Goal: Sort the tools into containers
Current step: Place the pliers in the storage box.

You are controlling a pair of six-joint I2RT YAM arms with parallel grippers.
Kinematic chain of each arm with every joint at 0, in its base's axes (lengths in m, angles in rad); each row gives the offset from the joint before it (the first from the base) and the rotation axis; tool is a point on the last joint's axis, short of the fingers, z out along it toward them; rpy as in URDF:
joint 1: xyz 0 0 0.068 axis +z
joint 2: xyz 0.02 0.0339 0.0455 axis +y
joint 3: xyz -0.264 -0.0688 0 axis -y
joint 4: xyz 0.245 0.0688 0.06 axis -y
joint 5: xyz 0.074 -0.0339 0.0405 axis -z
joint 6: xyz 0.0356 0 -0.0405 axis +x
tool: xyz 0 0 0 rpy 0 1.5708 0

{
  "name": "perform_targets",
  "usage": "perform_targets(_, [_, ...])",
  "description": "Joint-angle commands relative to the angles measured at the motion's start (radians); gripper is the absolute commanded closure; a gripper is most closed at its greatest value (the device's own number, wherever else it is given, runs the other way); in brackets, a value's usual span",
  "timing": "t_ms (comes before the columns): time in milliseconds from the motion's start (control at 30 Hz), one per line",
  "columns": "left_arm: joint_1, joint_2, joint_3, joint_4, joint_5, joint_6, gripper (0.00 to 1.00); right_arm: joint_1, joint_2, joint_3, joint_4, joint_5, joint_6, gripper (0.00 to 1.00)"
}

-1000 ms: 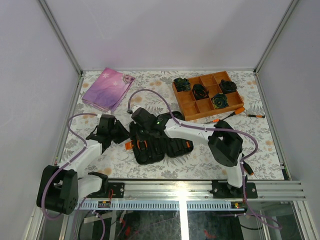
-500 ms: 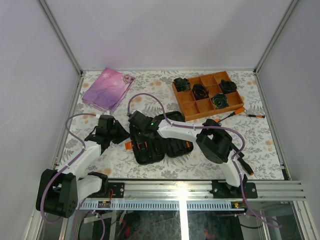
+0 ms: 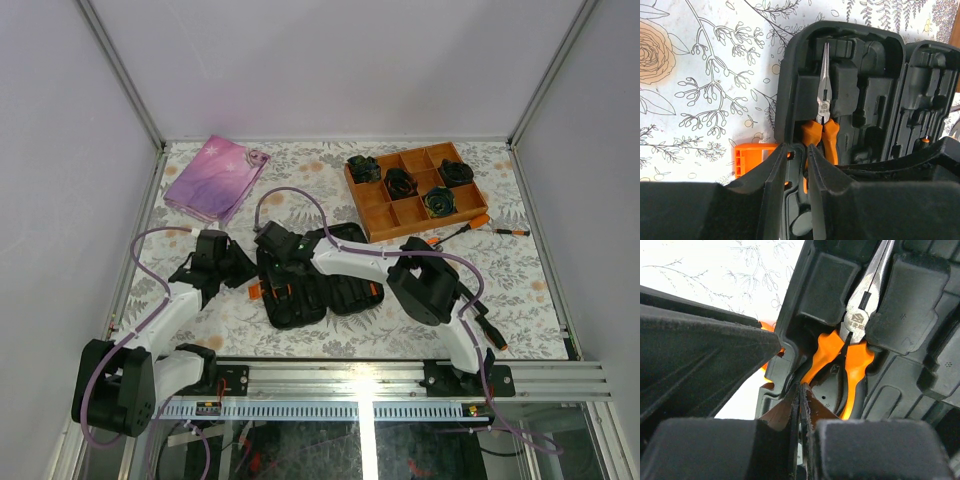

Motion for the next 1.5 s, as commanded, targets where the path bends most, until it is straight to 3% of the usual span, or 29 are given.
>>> perform_targets(0, [0.011,-0.016,0.029,-0.012,-0.012,0.016,0.78,0.006,0.088,0.005,-0.042,-0.025,0.028,0.97])
perform_targets(433, [0.022,-0.023,0.039,-0.02,-0.003,0.016,0.77,0.008,0.068,-0.05,-0.012,0.016,0.024,1.0])
perform_targets(733, [0.036,-0.074,0.067,-0.061,-0.007,0.023,0.74,0.007,-0.16,-0.07,0.205,-0.033,-0.034,0.84])
perform_targets(933, [0.041,-0.141,0.091,-0.108,-0.018,0.032,0.72,0.006,-0.318,-0.168,0.286,0.047,-0.073,0.76])
perform_targets(1100, [0.041,-0.198,0.145,-0.171,-0.048,0.063,0.69,0.005,-0.465,-0.274,0.256,0.185,-0.14,0.7])
perform_targets(1300, [0.042,-0.236,0.252,-0.274,-0.114,0.127,0.61,-0.009,-0.639,-0.381,0.098,0.338,-0.201,0.66])
perform_targets(1467, [0.041,-0.253,0.32,-0.321,-0.106,0.198,0.54,-0.097,-0.811,-0.513,0.013,0.358,-0.194,0.64])
